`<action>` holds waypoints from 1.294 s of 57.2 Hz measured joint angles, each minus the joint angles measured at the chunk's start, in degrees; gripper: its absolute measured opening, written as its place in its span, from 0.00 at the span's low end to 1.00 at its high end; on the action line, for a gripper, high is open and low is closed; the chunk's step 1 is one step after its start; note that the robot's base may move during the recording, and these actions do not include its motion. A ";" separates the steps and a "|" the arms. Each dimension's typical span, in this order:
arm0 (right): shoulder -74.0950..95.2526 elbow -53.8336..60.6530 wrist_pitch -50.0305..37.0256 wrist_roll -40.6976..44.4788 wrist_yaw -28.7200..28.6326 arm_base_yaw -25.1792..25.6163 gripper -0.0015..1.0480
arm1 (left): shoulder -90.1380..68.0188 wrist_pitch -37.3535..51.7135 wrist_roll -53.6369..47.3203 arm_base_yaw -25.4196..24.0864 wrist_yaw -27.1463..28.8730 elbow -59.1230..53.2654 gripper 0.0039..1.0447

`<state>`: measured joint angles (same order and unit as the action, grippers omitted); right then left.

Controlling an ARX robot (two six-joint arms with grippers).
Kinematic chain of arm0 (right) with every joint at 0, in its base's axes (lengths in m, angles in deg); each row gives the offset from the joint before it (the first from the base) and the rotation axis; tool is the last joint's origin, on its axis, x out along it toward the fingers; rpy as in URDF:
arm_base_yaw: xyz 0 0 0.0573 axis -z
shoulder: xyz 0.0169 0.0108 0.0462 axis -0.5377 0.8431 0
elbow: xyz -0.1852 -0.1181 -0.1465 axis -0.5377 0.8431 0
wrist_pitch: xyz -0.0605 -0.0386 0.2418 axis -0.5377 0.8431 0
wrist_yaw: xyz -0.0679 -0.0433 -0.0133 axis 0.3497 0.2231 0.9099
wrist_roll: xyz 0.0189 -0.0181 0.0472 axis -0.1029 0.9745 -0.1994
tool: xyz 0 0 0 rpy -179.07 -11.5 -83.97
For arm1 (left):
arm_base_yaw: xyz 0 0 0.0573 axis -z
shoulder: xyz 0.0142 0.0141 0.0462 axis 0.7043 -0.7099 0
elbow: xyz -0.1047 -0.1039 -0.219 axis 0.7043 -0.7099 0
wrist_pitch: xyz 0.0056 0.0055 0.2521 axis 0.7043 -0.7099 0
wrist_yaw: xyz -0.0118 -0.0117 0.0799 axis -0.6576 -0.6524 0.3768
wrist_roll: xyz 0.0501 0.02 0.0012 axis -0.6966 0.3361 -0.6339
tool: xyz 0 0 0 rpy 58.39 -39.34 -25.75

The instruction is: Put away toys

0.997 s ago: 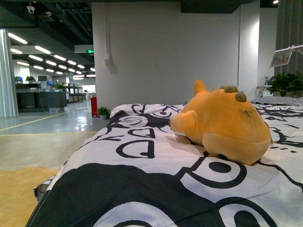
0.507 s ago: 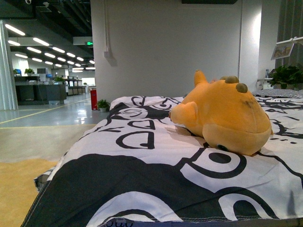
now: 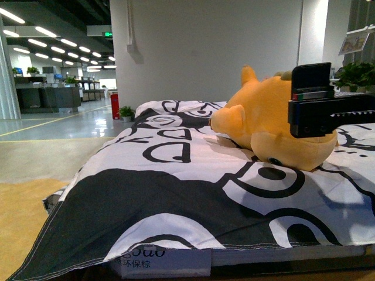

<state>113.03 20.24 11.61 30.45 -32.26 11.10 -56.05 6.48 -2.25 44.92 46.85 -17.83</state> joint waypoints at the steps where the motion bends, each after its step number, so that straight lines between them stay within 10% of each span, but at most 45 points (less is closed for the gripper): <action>1: 0.28 -0.31 -0.04 0.24 0.04 -0.07 0.94 | 0.00 0.00 0.00 0.00 0.00 0.00 0.94; 42: 13.35 -22.82 20.63 8.50 10.16 -1.53 0.94 | 0.00 0.00 0.00 0.00 0.00 0.00 0.94; 74: 20.39 -38.69 53.20 -6.01 3.91 0.98 0.94 | 0.00 0.00 0.00 0.00 0.00 0.00 0.94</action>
<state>133.43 -18.45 64.81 24.44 -28.35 12.08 -56.05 6.48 -2.25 44.92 46.85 -17.83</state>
